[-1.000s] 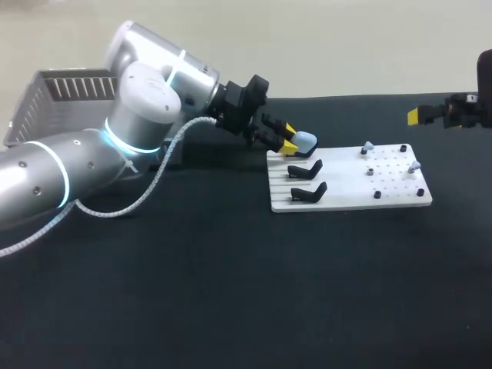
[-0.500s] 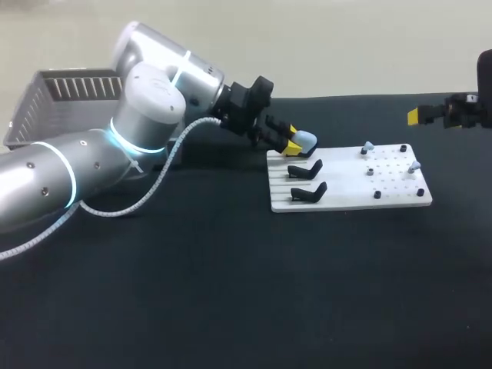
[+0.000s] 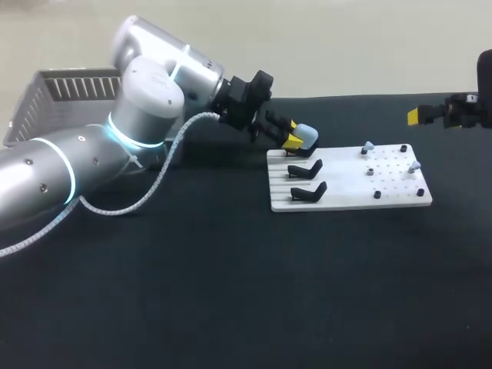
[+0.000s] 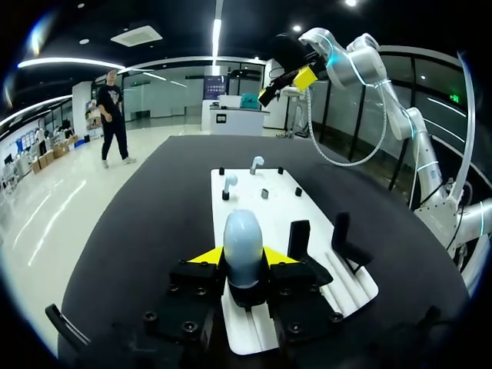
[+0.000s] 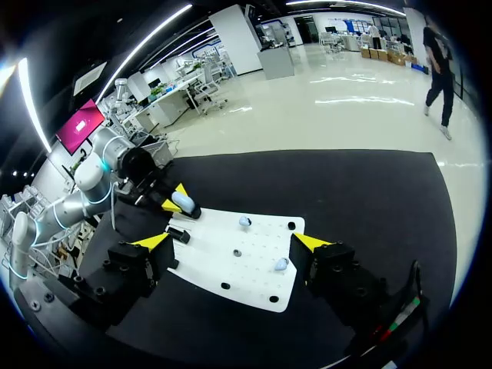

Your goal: Pick up each earbud case from the left stands, insert the matching earbuds, close the lid, and place the case in the box.

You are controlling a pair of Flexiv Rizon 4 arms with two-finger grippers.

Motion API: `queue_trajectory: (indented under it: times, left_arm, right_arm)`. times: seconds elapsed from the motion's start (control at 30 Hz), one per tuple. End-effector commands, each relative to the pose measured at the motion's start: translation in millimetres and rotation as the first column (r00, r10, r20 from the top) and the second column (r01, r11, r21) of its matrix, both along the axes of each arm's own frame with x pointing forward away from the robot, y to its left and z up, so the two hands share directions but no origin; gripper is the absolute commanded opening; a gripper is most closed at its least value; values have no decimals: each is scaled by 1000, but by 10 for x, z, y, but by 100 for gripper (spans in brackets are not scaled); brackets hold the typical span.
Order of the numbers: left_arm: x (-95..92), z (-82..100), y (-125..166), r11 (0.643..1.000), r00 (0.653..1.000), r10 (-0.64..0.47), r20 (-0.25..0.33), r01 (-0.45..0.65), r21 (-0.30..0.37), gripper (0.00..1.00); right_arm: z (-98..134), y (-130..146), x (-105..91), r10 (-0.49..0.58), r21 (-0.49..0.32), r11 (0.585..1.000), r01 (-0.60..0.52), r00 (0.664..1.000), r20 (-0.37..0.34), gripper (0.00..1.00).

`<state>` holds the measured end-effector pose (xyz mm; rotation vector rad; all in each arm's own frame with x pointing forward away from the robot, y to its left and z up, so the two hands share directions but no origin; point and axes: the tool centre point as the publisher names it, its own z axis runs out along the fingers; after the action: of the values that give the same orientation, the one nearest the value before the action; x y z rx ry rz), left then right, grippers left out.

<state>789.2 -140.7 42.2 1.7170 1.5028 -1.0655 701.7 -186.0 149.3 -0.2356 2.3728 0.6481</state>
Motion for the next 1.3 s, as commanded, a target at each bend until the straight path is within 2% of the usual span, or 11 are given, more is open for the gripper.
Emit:
queue_trajectory:
  times: [0.03, 0.23, 0.4, 0.53, 0.63, 0.73, 0.93, 1.3]
  left_arm:
    - [-176, 133, 137, 999, 999, 29, 18, -29, -45, 0]
    - [-291, 496, 267, 987, 998, 53, 37, -46, -157, 0]
    - [-381, 774, 346, 963, 996, 69, 58, -52, -264, 0]
    - [-490, 966, 386, 943, 994, 85, 62, -61, -326, 0]
    - [-575, 1074, 418, 934, 992, 107, 59, -80, -348, 0]
    - [-651, 1121, 443, 928, 990, 133, 51, -106, -359, 0]
    - [-745, 1083, 462, 919, 987, 163, 17, -145, -367, 0]
    - [-774, 1046, 473, 906, 985, 174, 3, -159, -393, 0]
  right_arm:
    - [2, -1, -4, 0, -1, 1000, 0, 1000, 1, 100]
    - [2, -1, -4, 0, -1, 1000, 0, 1000, 1, 100]
    - [2, -1, -4, 0, -1, 1000, 0, 1000, 1, 100]
    - [2, -1, -4, 0, -1, 1000, 0, 1000, 1, 100]
    - [2, -1, -4, 0, -1, 1000, 0, 1000, 1, 100]
    - [2, -1, -4, 0, -1, 1000, 0, 1000, 1, 100]
    - [2, -1, -4, 0, -1, 1000, 0, 1000, 1, 100]
    - [2, -1, -4, 0, -1, 1000, 0, 1000, 1, 100]
